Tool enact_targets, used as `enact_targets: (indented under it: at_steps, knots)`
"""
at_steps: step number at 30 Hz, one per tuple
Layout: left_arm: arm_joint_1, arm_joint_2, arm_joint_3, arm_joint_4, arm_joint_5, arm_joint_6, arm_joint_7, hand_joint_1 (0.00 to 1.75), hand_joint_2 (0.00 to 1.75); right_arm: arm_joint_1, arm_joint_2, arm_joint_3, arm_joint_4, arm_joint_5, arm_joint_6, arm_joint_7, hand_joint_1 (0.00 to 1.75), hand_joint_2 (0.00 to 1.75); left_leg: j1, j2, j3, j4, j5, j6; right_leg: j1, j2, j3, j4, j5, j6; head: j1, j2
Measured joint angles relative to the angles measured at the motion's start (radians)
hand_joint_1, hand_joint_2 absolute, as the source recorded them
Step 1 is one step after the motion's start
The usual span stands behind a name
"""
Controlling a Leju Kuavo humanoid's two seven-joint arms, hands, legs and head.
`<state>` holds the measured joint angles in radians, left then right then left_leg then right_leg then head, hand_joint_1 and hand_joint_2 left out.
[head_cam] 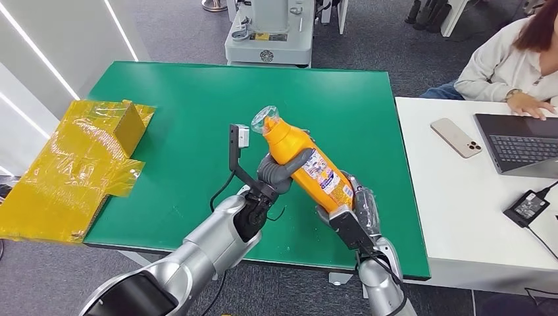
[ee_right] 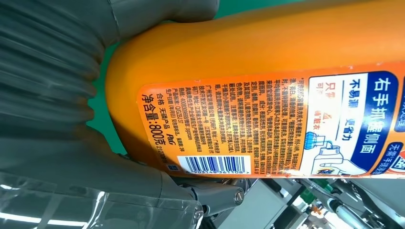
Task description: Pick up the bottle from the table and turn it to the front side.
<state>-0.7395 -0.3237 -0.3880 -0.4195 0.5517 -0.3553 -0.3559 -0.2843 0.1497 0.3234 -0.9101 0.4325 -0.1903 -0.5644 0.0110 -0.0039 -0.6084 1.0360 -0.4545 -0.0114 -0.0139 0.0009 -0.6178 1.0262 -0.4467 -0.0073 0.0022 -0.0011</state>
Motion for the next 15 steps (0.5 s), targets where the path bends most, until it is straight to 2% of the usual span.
enact_targets:
  at_steps: [1,2,11,15]
  knots:
    - [0.0,0.001,0.0,0.001,0.005,-0.001,0.0,1.75,1.75,0.0,0.0,0.002,0.0,-0.002,0.0,-0.002,0.08,1.75,0.0,0.0,0.0,0.0,0.0,0.0,0.0,0.0,0.0,0.0,0.0,0.0,0.0,0.0]
    - [0.0,0.002,0.0,0.001,0.011,-0.002,-0.001,1.75,1.75,0.0,0.0,0.004,0.0,-0.003,0.001,-0.003,0.0,1.75,0.0,0.0,0.0,0.0,0.0,0.0,0.0,0.0,0.0,0.0,0.0,0.0,0.0,0.0]
    - [0.001,0.019,-0.001,0.001,-0.01,0.046,-0.059,1.75,1.75,0.024,0.0,0.015,-0.04,-0.008,0.016,0.008,0.0,1.75,0.0,0.0,0.0,0.0,0.0,0.0,0.0,0.0,0.0,0.0,0.0,0.0,0.0,0.0]
    - [-0.002,0.034,-0.005,-0.017,-0.064,0.127,-0.12,1.75,1.75,0.049,-0.002,0.015,-0.086,-0.003,0.018,0.01,0.0,1.75,0.0,0.0,0.0,0.0,0.0,0.0,0.0,0.0,0.0,0.0,0.0,0.0,0.0,0.0]
